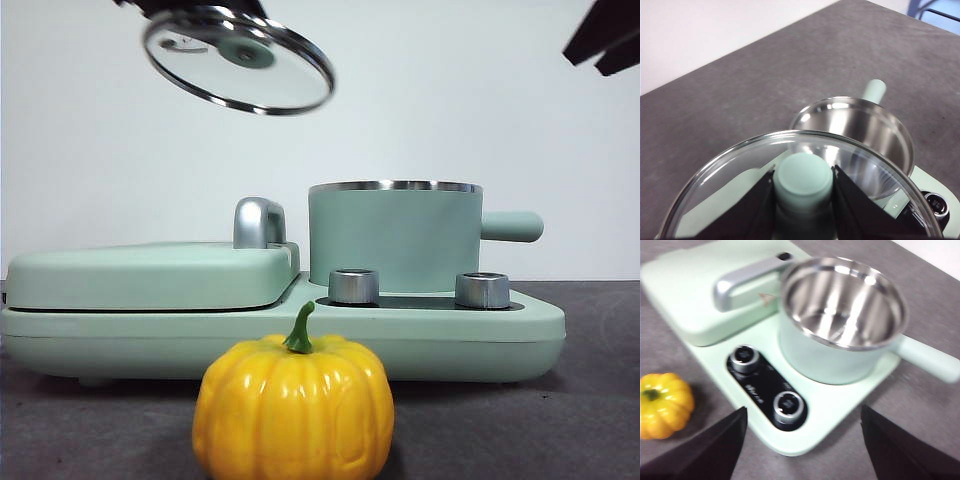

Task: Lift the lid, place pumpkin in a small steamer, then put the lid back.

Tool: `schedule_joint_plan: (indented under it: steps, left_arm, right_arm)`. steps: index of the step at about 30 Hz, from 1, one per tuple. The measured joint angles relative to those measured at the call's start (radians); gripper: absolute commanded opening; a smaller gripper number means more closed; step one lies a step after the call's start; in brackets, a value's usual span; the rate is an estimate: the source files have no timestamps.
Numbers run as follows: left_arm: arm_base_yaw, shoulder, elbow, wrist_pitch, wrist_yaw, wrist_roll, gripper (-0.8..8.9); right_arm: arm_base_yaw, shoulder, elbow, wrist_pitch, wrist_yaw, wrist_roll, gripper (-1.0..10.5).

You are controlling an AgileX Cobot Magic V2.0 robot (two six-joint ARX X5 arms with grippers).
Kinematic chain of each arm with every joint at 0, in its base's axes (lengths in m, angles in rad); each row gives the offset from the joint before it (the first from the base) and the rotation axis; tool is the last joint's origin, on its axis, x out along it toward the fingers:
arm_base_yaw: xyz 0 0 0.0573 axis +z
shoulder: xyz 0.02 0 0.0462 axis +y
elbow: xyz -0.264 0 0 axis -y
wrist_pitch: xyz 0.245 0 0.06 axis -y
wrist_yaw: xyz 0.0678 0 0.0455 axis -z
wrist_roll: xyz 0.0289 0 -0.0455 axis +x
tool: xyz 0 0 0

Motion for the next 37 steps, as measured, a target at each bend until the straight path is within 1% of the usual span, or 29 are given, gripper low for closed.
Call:
schedule_joint_plan:
  steps: [7, 11, 13, 18, 23, 28, 34, 37]
  left_arm:
    - [0.073, -0.119, -0.018, -0.114, -0.032, -0.004, 0.10]
    - [0.108, -0.197, -0.069, -0.125, -0.033, -0.006, 0.10]
    - [0.122, -0.238, -0.097, -0.140, -0.038, -0.011, 0.10]
    - [0.137, -0.333, -0.157, -0.206, -0.074, -0.017, 0.10]
    - [0.140, -0.389, -0.195, -0.247, -0.078, -0.018, 0.10]
    - [0.140, -0.402, -0.196, -0.234, -0.078, -0.018, 0.10]
    - [0.140, -0.401, -0.196, -0.226, -0.078, -0.026, 0.10]
    - [0.140, -0.401, -0.196, -0.226, -0.078, -0.033, 0.10]
  right_arm:
    - [0.113, 0.027, 0.000, 0.000, -0.001, 0.000, 3.7]
    - [0.193, 0.086, 0.000, 0.000, 0.000, 0.000, 3.8]
    - [0.235, 0.119, 0.000, 0.000, 0.000, 0.000, 4.0]
    - [0.337, 0.198, 0.000, 0.029, 0.003, 0.000, 4.1]
    - [0.419, 0.300, 0.001, 0.097, 0.007, -0.002, 4.1]
    - [0.460, 0.411, 0.001, 0.159, 0.007, -0.006, 4.1]
    - [0.475, 0.510, 0.001, 0.225, 0.006, -0.007, 4.2]
    - [0.484, 0.546, 0.001, 0.255, -0.018, -0.007, 4.3]
